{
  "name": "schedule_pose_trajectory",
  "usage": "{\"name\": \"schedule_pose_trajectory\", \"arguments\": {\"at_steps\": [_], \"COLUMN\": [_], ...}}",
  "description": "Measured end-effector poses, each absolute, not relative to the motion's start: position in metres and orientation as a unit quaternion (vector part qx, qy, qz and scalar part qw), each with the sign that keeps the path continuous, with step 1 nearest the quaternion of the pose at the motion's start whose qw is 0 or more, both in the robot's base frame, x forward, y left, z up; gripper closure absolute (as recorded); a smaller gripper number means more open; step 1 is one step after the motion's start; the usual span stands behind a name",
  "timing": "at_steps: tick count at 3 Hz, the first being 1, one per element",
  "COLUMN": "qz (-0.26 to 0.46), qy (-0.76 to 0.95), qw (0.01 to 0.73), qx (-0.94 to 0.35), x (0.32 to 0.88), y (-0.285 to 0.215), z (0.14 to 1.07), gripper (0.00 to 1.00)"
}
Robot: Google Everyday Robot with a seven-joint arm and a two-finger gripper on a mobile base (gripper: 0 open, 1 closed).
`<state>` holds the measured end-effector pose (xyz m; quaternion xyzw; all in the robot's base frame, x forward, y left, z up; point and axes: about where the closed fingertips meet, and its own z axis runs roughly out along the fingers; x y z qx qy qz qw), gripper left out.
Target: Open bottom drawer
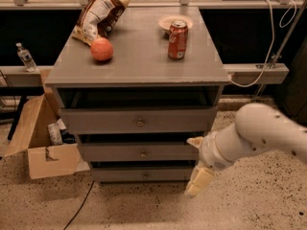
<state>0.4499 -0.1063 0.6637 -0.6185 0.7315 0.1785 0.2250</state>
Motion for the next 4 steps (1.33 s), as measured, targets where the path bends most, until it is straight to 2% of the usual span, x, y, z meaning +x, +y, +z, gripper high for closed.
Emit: {"name": "schedule_pose_trajectory", "arguments": {"at_steps": [2, 3, 4], "qz": [0.152, 0.152, 0.138], "qy": [0.741, 0.741, 0.743], "qw": [0.218, 0.218, 0.220], "qx": [-0.617, -0.617, -0.617], "x": [0.465, 0.465, 0.480], "y": [-0.073, -0.073, -0.085], "z": [0.521, 0.521, 0.478], "gripper": [0.00, 0.00, 0.00]}}
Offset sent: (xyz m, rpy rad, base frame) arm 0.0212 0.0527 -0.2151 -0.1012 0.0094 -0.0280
